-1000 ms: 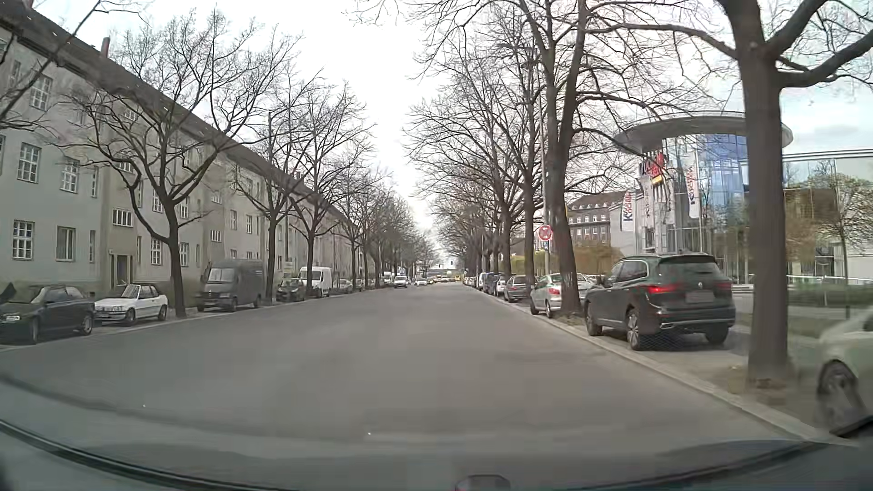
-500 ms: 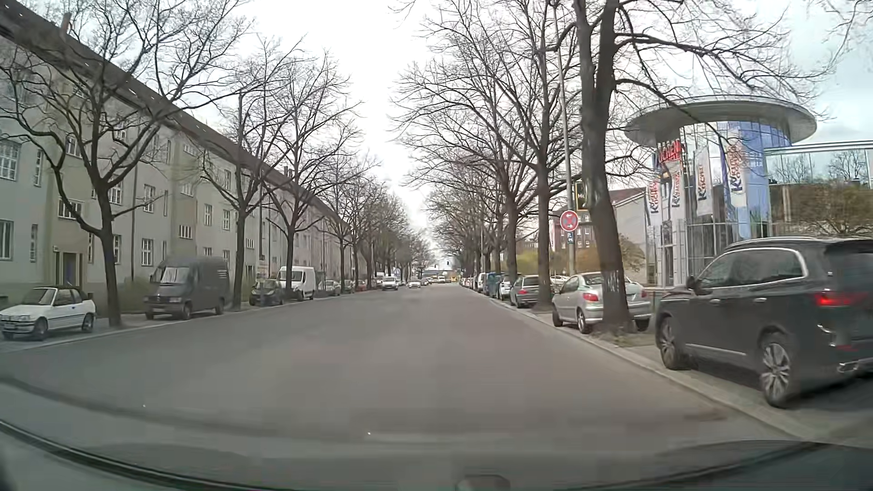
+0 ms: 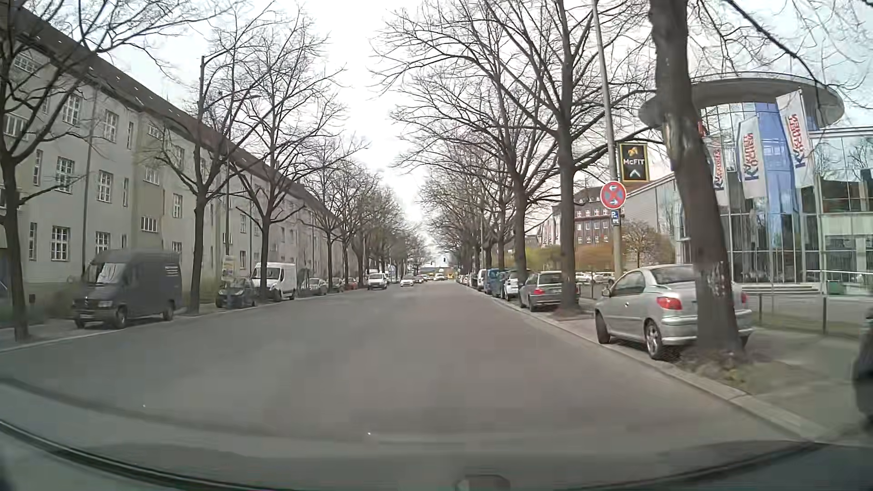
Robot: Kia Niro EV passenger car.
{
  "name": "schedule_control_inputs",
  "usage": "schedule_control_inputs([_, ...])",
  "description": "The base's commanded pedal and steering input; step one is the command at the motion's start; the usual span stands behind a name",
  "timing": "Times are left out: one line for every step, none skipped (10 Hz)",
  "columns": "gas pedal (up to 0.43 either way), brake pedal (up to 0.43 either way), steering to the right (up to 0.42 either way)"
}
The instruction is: Follow the waypoints while adhering to traffic rules and regulations
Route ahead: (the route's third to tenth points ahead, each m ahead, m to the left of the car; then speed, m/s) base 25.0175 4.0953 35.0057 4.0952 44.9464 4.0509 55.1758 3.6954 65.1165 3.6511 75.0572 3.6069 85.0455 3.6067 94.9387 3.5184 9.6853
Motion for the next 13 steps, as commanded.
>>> schedule_control_inputs([0.098, 0.000, 0.003])
schedule_control_inputs([0.098, 0.000, 0.003])
schedule_control_inputs([0.098, 0.000, 0.003])
schedule_control_inputs([0.098, 0.000, 0.003])
schedule_control_inputs([0.098, 0.000, 0.003])
schedule_control_inputs([0.098, 0.000, 0.004])
schedule_control_inputs([0.098, 0.000, 0.004])
schedule_control_inputs([0.098, 0.000, 0.003])
schedule_control_inputs([0.098, 0.000, 0.003])
schedule_control_inputs([0.098, 0.000, 0.003])
schedule_control_inputs([0.098, 0.000, 0.003])
schedule_control_inputs([0.098, 0.000, 0.003])
schedule_control_inputs([0.098, 0.000, 0.003])
